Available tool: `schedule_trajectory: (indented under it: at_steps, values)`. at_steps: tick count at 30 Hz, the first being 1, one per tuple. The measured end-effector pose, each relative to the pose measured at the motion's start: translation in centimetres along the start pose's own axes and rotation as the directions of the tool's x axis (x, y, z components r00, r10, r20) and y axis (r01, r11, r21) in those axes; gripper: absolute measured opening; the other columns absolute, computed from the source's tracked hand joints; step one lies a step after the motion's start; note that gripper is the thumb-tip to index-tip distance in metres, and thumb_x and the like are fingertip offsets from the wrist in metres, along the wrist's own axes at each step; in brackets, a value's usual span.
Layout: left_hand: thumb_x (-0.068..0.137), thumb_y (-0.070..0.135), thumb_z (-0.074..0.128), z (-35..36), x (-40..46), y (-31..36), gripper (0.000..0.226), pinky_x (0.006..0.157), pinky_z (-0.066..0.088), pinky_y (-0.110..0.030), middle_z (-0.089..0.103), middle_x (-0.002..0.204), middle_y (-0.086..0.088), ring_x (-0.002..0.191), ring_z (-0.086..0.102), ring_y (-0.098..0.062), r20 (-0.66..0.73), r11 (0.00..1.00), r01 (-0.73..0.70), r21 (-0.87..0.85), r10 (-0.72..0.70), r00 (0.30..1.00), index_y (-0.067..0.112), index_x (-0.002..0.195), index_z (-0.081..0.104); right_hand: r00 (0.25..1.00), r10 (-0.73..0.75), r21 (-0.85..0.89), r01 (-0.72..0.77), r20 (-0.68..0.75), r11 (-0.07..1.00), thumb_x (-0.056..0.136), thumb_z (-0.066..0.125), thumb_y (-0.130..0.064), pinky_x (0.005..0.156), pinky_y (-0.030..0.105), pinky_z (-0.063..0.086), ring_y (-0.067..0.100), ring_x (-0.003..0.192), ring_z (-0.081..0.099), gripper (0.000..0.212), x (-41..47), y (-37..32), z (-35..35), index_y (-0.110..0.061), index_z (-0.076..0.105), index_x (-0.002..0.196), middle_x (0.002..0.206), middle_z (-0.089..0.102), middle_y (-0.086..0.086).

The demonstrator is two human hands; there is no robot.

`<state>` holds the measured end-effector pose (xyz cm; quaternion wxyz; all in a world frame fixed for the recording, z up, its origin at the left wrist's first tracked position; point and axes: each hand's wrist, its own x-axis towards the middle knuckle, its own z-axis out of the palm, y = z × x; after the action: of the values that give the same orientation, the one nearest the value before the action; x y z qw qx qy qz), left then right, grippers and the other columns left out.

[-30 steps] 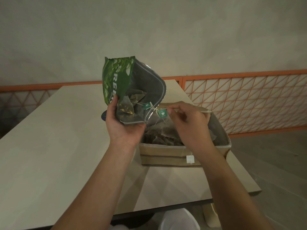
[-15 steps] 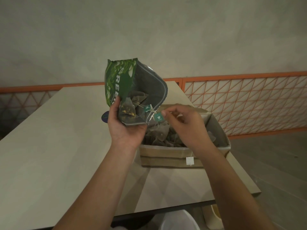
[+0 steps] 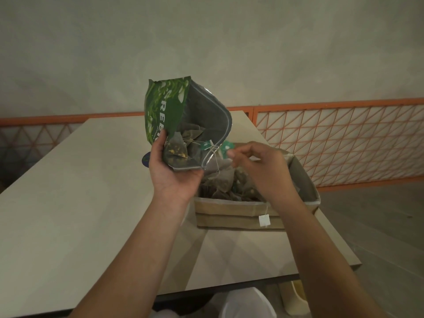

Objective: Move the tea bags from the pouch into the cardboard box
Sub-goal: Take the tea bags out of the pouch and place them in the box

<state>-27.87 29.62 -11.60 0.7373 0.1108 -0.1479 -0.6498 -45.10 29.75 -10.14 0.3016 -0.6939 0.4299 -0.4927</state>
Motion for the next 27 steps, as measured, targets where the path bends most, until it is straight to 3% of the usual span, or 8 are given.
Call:
schedule_trajectory:
  at_steps: [4, 7, 13, 17, 19, 22, 24, 27]
  values:
    - [0.097, 0.042, 0.056, -0.1, 0.1, -0.3, 0.054, 0.113, 0.043, -0.048, 0.054, 0.150, -0.012, 0.140, 0.050, -0.034, 0.027, 1.000, 0.016, -0.018, -0.015, 1.000, 0.015, 0.144, 0.058, 0.988, -0.016, -0.024, 0.012, -0.155, 1.000, 0.089, 0.064, -0.037, 0.064, 0.009, 0.047, 0.006, 0.076, 0.061, 0.015, 0.7, -0.1, -1.4, -0.023, 0.066, 0.088, 0.080, 0.068, -0.003]
    - [0.099, 0.042, 0.054, -0.2, 0.4, -0.5, 0.053, 0.114, 0.042, -0.050, 0.054, 0.150, -0.014, 0.140, 0.050, -0.036, 0.034, 1.000, 0.006, -0.012, -0.006, 0.999, 0.015, 0.144, 0.057, 0.976, -0.011, -0.063, -0.003, -0.218, 0.998, 0.087, 0.067, -0.040, 0.048, 0.020, 0.037, 0.012, 0.057, 0.043, 0.016, 1.2, 0.2, -2.4, -0.026, 0.061, 0.085, 0.070, 0.053, 0.000]
    - [0.096, 0.041, 0.057, -0.4, 0.4, -0.7, 0.053, 0.116, 0.040, -0.049, 0.056, 0.148, -0.014, 0.139, 0.051, -0.036, 0.021, 1.000, 0.001, -0.028, 0.000, 1.000, 0.015, 0.143, 0.059, 0.979, 0.124, -0.234, -0.160, -0.161, 0.959, 0.079, 0.075, -0.042, 0.077, 0.027, 0.038, 0.008, 0.100, 0.047, 0.026, 1.0, 1.5, -3.4, -0.021, 0.061, 0.081, 0.104, 0.056, -0.009]
    - [0.097, 0.042, 0.057, -0.3, 0.4, -0.5, 0.053, 0.115, 0.041, -0.051, 0.056, 0.148, -0.014, 0.138, 0.052, -0.037, 0.012, 0.999, -0.006, -0.033, 0.006, 1.000, 0.015, 0.142, 0.059, 0.963, 0.099, -0.314, -0.177, -0.249, 0.933, 0.083, 0.072, -0.042, 0.056, 0.019, 0.030, 0.001, 0.070, 0.042, 0.024, 1.0, 2.7, -4.2, -0.021, 0.060, 0.082, 0.091, 0.052, -0.003]
    - [0.097, 0.042, 0.056, -0.1, 0.2, -0.5, 0.052, 0.114, 0.042, -0.051, 0.058, 0.146, -0.014, 0.136, 0.053, -0.037, 0.008, 1.000, -0.002, -0.031, 0.003, 1.000, 0.016, 0.142, 0.060, 0.956, 0.078, -0.361, -0.181, -0.283, 0.915, 0.085, 0.069, -0.040, 0.055, 0.019, 0.032, 0.002, 0.070, 0.045, 0.023, 1.1, 3.1, -4.4, -0.019, 0.060, 0.084, 0.093, 0.055, -0.001]
    - [0.098, 0.042, 0.056, 0.3, 0.0, -0.6, 0.049, 0.112, 0.045, -0.049, 0.061, 0.143, -0.015, 0.133, 0.056, -0.036, -0.004, 0.999, -0.005, -0.035, 0.005, 1.000, 0.016, 0.139, 0.062, 0.973, 0.085, -0.454, -0.176, -0.214, 0.873, 0.085, 0.071, -0.037, 0.066, 0.022, 0.044, 0.013, 0.085, 0.054, 0.020, 0.9, 3.7, -4.3, -0.018, 0.064, 0.086, 0.099, 0.056, 0.001]
    - [0.098, 0.043, 0.055, 0.4, -0.1, -0.6, 0.049, 0.111, 0.046, -0.048, 0.061, 0.142, -0.014, 0.134, 0.056, -0.036, -0.015, 1.000, -0.009, -0.027, 0.009, 1.000, 0.017, 0.138, 0.063, 0.981, 0.107, -0.542, -0.179, -0.162, 0.821, 0.084, 0.071, -0.034, 0.083, 0.037, 0.049, 0.022, 0.099, 0.055, 0.016, 0.6, 3.7, -4.0, -0.023, 0.065, 0.093, 0.102, 0.055, -0.001]
    - [0.098, 0.043, 0.056, 0.4, -0.2, -0.5, 0.049, 0.108, 0.048, -0.046, 0.061, 0.143, -0.014, 0.135, 0.055, -0.035, -0.024, 1.000, -0.011, -0.025, 0.010, 1.000, 0.017, 0.138, 0.063, 0.988, 0.079, -0.527, -0.138, -0.133, 0.838, 0.080, 0.067, -0.018, 0.099, 0.050, 0.038, 0.024, 0.113, 0.046, 0.039, -0.1, 2.5, -3.3, -0.029, 0.058, 0.116, 0.116, 0.052, -0.001]
